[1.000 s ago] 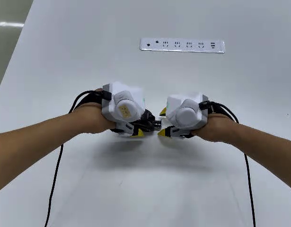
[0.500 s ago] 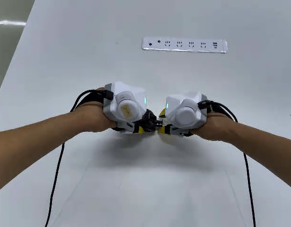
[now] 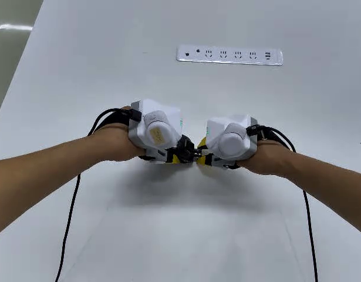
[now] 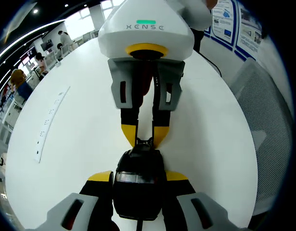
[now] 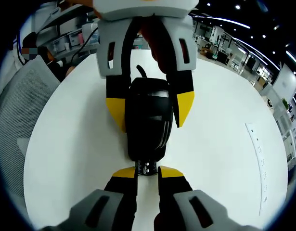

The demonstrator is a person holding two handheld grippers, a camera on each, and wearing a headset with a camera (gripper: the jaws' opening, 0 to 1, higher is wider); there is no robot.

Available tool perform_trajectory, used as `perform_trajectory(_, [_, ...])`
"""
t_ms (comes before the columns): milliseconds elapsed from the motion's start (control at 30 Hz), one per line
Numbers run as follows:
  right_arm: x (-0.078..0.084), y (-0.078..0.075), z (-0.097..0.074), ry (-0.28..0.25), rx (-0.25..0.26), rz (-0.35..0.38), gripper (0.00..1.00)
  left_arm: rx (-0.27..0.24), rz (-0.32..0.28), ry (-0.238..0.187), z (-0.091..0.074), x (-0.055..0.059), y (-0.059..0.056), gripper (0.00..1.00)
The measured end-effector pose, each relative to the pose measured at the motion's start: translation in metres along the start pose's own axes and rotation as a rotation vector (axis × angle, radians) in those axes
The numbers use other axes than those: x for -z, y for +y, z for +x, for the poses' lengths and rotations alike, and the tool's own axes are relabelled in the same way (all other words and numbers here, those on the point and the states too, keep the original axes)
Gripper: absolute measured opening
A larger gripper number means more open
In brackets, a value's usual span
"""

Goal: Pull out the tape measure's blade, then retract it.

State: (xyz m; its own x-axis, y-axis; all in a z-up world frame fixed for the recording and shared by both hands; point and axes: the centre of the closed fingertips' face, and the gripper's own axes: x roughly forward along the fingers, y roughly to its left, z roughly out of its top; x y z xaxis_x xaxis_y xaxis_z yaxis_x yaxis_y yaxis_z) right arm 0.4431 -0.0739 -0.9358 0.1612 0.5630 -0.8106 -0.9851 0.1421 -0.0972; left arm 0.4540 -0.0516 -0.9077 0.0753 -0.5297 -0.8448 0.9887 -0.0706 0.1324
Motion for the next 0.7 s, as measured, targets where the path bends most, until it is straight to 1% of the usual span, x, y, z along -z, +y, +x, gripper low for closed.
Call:
perform_trajectory(233, [0.0005,0.0004,0.0001,0.002,-0.025,-0.014,0.15,0.009,0.009,0.0,0.0003,-0.0004,-0.0001,0.36])
perform_trajectory(433, [0.0012,0.0008,0.0006,-0.001,-0.047,-0.011,0.14,0.009,0.005,0.002,0.0004,-0.0004,-0.0001,0.36])
perform_trajectory(700, [0.0001,0.0016,0.0003,-0.002,-0.05,-0.037,0.14,0.016,0.0,-0.004,0.0002,-0.0006,-0.0006,0.35])
